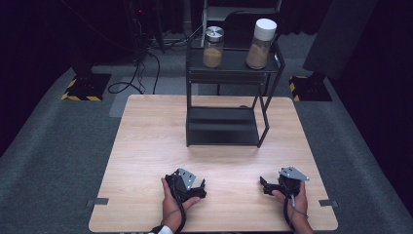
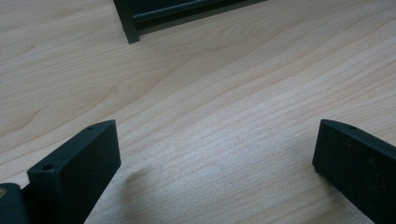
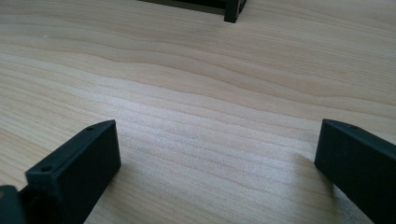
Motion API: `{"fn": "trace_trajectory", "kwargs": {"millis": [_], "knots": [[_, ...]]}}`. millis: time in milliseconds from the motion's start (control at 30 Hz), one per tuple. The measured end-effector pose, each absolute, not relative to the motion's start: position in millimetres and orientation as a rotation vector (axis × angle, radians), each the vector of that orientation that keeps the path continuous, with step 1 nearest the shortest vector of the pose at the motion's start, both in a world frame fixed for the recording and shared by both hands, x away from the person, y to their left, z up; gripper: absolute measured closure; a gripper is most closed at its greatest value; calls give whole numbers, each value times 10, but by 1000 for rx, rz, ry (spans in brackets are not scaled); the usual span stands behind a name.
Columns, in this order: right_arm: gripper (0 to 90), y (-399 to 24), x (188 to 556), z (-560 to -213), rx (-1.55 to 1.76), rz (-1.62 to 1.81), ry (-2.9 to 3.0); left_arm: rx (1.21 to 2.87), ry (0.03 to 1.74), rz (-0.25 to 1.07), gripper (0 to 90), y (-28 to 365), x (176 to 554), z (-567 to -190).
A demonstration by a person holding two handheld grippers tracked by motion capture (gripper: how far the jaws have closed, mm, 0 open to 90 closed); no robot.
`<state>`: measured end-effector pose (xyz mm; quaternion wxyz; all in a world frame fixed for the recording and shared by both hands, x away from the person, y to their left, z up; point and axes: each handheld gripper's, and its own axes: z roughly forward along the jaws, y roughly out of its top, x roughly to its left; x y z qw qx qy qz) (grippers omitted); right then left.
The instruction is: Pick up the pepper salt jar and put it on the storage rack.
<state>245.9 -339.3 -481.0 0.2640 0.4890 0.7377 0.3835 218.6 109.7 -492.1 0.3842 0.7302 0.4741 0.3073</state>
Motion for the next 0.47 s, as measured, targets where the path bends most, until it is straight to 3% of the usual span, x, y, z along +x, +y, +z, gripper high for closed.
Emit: {"fn": "trace_trajectory", "kwargs": {"millis": [467], "knots": [[0, -3409, 2424, -4818, 1281, 1039, 2008, 1864, 1198, 780, 7, 1098, 2192, -4924]]}}
